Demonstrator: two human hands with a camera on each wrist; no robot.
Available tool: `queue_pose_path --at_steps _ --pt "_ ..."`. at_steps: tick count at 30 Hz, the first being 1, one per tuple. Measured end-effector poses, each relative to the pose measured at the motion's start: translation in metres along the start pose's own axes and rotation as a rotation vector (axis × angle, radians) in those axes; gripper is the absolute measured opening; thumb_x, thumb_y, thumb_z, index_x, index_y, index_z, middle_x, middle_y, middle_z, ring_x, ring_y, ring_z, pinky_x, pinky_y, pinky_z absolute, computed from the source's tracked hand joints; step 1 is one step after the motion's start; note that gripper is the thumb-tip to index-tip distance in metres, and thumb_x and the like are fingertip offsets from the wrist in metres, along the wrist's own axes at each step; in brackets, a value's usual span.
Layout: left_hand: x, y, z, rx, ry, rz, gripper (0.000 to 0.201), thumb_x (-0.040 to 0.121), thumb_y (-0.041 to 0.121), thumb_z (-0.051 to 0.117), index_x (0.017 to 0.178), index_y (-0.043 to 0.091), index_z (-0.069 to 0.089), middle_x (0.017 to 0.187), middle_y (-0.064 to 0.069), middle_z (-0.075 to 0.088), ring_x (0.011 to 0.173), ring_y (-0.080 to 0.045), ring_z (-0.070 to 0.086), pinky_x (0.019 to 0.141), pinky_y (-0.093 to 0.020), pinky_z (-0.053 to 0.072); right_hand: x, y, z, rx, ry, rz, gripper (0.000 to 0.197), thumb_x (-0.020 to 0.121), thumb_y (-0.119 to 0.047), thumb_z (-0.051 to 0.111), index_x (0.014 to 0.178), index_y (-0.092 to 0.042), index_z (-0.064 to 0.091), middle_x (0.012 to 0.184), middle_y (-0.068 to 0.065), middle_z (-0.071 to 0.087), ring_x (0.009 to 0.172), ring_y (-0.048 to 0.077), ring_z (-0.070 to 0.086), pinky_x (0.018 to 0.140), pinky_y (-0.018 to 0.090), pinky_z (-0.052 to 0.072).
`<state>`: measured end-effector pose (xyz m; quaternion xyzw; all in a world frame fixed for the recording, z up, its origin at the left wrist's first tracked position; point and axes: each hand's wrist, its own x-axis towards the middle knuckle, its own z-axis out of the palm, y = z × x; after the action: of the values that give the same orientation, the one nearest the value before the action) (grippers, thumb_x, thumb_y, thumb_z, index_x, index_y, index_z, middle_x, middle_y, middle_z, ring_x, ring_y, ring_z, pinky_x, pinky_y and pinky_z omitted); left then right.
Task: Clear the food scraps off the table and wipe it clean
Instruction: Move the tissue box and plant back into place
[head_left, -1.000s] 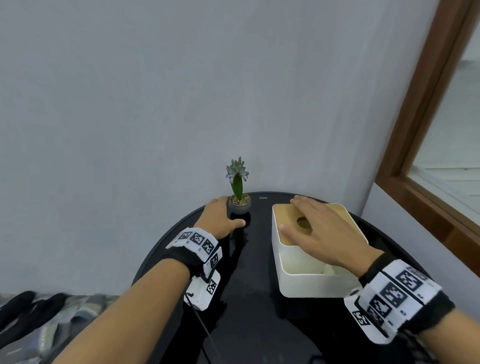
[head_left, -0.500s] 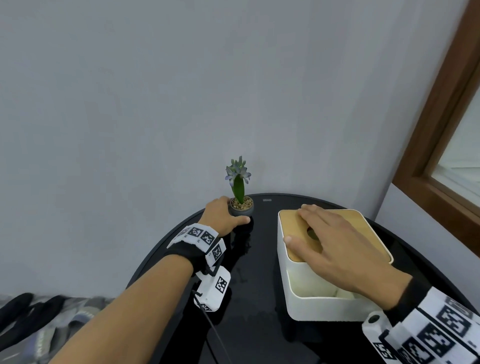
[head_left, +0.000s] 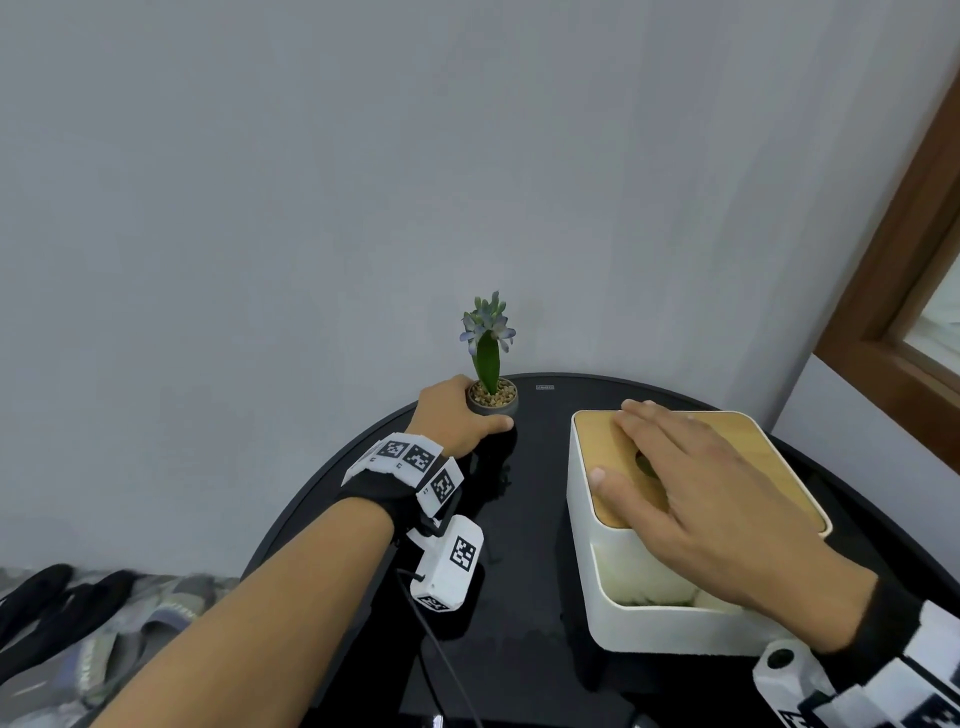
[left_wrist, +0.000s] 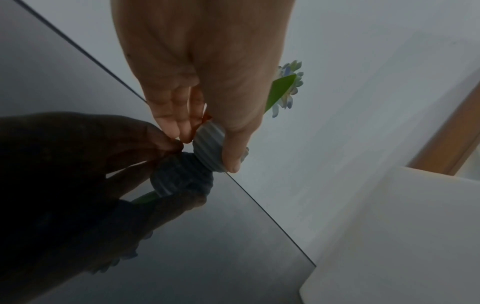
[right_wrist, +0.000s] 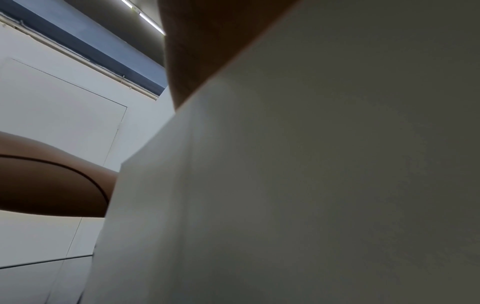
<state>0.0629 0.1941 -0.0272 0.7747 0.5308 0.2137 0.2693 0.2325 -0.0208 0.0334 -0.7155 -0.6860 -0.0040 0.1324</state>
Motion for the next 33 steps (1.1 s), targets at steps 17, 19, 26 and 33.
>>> queue_pose_path --at_steps 17,19,26,33 --pt "-0.043 0.014 -0.014 -0.059 -0.004 0.059 0.063 0.069 0.049 0.081 0.123 0.023 0.064 0.11 0.006 0.071 0.098 -0.009 0.062 0.083 -0.019 0.04 -0.005 0.001 -0.002 0.01 0.009 0.004 0.077 0.086 -0.07 0.023 0.148 -0.024 0.032 0.158 -0.009 0.027 0.144 0.007 0.021 0.107 0.016 0.004" --pt "-0.053 0.016 -0.016 -0.067 0.0 0.064 0.06 0.067 0.049 0.082 0.119 0.024 0.066 0.106 0.009 0.07 0.094 -0.007 0.062 0.08 -0.017 0.04 -0.004 0.002 -0.001 0.012 0.012 0.008 0.08 0.085 -0.071 0.022 0.148 -0.023 0.033 0.157 -0.008 0.028 0.143 0.009 0.022 0.109 0.018 0.007" --pt "-0.092 0.019 -0.025 -0.133 0.028 0.087 0.055 0.066 0.048 0.084 0.113 0.028 0.065 0.099 0.016 0.069 0.088 0.008 0.059 0.07 -0.008 0.039 -0.006 0.002 -0.003 -0.004 0.006 0.007 0.074 0.09 -0.066 0.027 0.147 -0.019 0.035 0.157 -0.003 0.031 0.144 0.014 0.025 0.116 0.029 0.016" --pt "-0.125 0.022 -0.035 -0.151 0.029 0.082 0.055 0.066 0.048 0.083 0.113 0.028 0.066 0.098 0.017 0.07 0.088 0.009 0.06 0.071 -0.009 0.04 -0.008 -0.003 -0.007 0.012 0.018 0.037 0.064 0.092 -0.058 0.035 0.142 -0.018 0.043 0.154 -0.001 0.035 0.141 0.016 0.031 0.114 0.031 0.022"
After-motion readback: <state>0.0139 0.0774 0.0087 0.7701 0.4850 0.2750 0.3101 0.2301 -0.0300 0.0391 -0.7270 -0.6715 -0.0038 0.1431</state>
